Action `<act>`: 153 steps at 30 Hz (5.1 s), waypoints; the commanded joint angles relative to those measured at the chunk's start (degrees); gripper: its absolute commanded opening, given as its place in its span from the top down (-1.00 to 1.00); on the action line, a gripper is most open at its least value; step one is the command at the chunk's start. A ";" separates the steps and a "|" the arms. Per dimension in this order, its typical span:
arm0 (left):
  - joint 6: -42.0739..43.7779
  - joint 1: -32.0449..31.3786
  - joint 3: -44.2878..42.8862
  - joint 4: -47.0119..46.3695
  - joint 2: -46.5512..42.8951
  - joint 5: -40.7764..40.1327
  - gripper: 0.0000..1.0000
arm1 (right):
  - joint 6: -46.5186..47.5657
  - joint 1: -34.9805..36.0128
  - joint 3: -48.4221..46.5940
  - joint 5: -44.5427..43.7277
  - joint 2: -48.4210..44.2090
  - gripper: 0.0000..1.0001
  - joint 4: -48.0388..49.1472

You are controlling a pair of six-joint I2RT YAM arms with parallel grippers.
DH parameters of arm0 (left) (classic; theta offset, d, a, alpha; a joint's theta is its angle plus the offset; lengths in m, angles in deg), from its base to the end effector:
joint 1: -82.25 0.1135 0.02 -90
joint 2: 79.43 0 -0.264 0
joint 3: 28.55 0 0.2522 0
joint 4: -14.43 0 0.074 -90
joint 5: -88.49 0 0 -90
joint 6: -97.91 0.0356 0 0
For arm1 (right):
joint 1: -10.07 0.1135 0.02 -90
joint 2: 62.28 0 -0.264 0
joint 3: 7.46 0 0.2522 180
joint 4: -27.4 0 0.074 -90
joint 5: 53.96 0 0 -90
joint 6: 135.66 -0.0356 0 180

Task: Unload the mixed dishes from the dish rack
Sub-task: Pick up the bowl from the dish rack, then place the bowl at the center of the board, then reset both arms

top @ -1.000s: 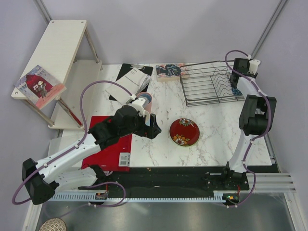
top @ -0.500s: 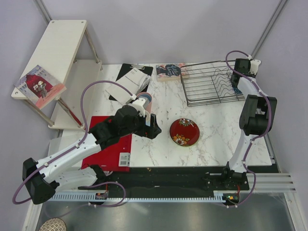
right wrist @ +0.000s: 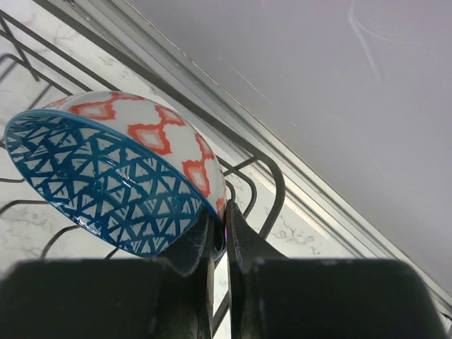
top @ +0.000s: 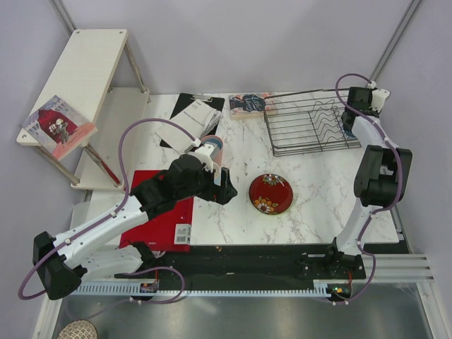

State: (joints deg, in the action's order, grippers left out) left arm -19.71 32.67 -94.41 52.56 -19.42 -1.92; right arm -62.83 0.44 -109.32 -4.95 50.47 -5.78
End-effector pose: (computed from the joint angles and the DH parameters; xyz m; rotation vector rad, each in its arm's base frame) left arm 0.1504 -0.1761 0.3093 0.4218 2.1971 -0.7630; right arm 0.4321 -0.0970 0.2392 0.8474 2.0559 -0.7580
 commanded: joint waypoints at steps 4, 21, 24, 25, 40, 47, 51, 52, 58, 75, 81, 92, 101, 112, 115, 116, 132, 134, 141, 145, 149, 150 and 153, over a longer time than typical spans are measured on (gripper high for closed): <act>1.78 -0.08 -0.29 -0.72 -0.42 1.55 -0.99 | -3.57 3.56 -3.57 -0.67 -7.63 1.00 -1.93; 1.25 -0.08 -0.20 -0.98 -1.74 -1.26 -0.99 | -26.39 6.99 8.46 22.69 -32.49 1.00 9.32; 0.99 -0.08 0.06 -0.98 -2.09 -1.79 -0.99 | -31.50 8.65 11.27 29.29 -37.50 1.00 7.21; 0.90 -0.08 -0.11 -1.07 -2.00 -1.97 -0.99 | -32.31 9.10 13.63 31.39 -38.99 1.00 6.68; -1.47 0.01 -2.83 -0.54 -0.60 -6.18 -0.99 | -29.16 21.14 30.70 37.65 -68.97 1.00 -16.95; -5.25 -0.08 -4.33 -3.87 2.21 -2.16 -0.99 | -24.05 21.23 34.82 40.90 -75.56 1.00 -28.91; -8.06 -0.08 -3.98 -8.01 5.02 3.73 -0.99 | -24.40 21.23 39.84 39.24 -80.75 1.00 -32.42; -8.50 -0.08 -4.24 -8.45 5.81 4.01 -0.99 | -24.66 21.23 41.32 38.19 -81.54 1.00 -33.04; -9.91 -0.25 -6.53 -8.54 11.09 6.38 -0.99 | -29.58 21.14 49.14 40.82 -82.16 1.00 -29.72; -5.34 -0.34 -3.54 -1.95 -1.73 -4.87 -0.99 | -29.59 21.23 51.36 54.09 -63.54 1.00 -9.68; -5.43 -0.34 -2.84 0.16 -3.49 -7.68 -0.99 | -28.45 21.23 51.27 54.00 -57.56 1.00 -6.51; -4.81 -0.43 -2.13 1.04 -3.41 -9.97 -0.99 | -28.01 23.07 49.51 54.35 -48.33 1.00 -0.80; -5.08 -0.34 -1.34 1.04 -2.44 -10.14 -0.99 | -27.30 24.74 50.30 54.09 -44.99 1.00 0.79; -5.61 -0.43 -0.73 1.04 -2.00 -9.62 -0.99 | -26.78 26.32 52.50 53.65 -42.35 1.00 2.54; -5.78 -0.34 -0.46 1.04 -2.18 -9.62 -0.99 | -26.69 26.68 52.76 53.21 -42.17 1.00 2.72; -5.78 -0.34 -0.29 1.04 -2.00 -9.62 -0.99 | -26.60 26.68 52.85 53.30 -42.09 1.00 2.63; -6.31 -0.34 -0.20 1.04 -1.39 -9.26 -0.99 | -26.25 27.21 52.15 52.42 -48.23 0.08 -1.32; -6.31 -0.34 -0.20 1.04 -1.47 -9.26 -0.99 | -26.07 27.21 51.27 52.24 -49.02 0.00 -2.72; -6.40 -0.43 -0.11 1.13 -1.65 -9.62 -0.99 | -24.93 27.29 47.14 50.58 -55.95 -0.21 -7.47; -6.75 -0.34 -0.29 1.13 -1.30 -9.79 -0.99 | -23.18 27.47 44.68 47.42 -62.38 -0.42 -7.56; -7.27 -0.34 -1.08 1.66 0.19 -9.97 -0.99 | -20.19 27.30 42.40 44.16 -65.90 -0.54 -7.65; -7.62 -0.34 -0.99 1.57 0.20 -10.14 -0.99 | -19.84 27.38 42.22 43.90 -66.60 -0.56 -7.65; -8.68 -0.34 -1.16 1.57 0.55 -11.11 -0.99 | -18.87 27.47 42.21 43.98 -67.39 -0.57 -7.04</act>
State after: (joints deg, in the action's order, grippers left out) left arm -26.40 32.61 -94.41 54.87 -19.25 -10.64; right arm -84.70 27.59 -65.63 41.25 -16.17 -13.15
